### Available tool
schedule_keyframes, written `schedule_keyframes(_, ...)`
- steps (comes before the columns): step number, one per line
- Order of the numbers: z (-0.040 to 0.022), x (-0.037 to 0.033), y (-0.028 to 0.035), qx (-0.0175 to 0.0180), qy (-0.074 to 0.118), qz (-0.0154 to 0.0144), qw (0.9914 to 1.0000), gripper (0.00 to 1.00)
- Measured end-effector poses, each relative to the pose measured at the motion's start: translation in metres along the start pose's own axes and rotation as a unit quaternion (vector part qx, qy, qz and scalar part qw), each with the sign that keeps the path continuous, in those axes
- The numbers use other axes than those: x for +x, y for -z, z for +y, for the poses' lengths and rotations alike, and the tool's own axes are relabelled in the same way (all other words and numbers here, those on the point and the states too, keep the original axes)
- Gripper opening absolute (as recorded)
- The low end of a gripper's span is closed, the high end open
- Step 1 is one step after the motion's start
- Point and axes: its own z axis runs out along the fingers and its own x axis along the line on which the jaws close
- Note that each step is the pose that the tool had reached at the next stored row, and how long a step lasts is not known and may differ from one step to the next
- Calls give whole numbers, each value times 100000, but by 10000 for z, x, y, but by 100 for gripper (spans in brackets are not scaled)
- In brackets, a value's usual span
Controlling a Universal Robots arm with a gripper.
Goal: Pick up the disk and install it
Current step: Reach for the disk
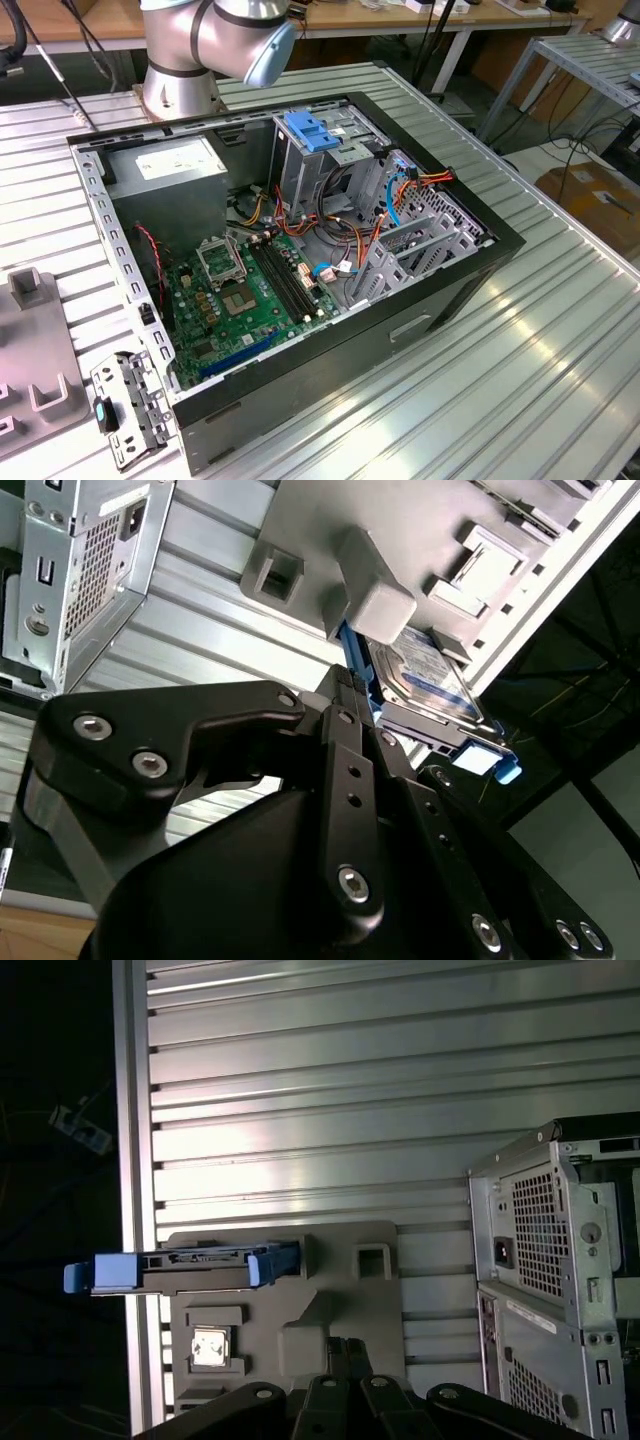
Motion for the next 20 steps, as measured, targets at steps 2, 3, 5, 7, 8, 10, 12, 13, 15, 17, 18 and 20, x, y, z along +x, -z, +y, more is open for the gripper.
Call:
schedule_keyframes(2, -5, 54, -8, -1, 2, 6, 100000, 11)
schedule_keyframes(3, -7, 75, -11, 0, 4, 6, 100000, 11)
schedule_keyframes(5, -11, 134, -19, 1, 2, 8, 100000, 11)
schedule_keyframes(7, -16, 218, -31, 0, 6, 8, 100000, 11)
schedule_keyframes(8, -17, 263, -37, 2, -2, 11, 100000, 11)
schedule_keyframes(10, -19, 399, -61, -7, 12, -76, 100000, 11)
schedule_keyframes(12, -14, 500, -80, -33, 18, -450, 99999, 11)
schedule_keyframes(13, -11, 532, -86, -48, 28, -648, 99998, 11)
schedule_keyframes(15, -6, 595, -96, -75, 45, -955, 99995, 11)
schedule_keyframes(17, -1, 668, -106, -92, 60, -1211, 99993, 11)
schedule_keyframes(18, 1, 701, -112, -103, 60, -1307, 99991, 11)
schedule_keyframes(20, 11, 814, -128, -116, 62, -1458, 99989, 11)
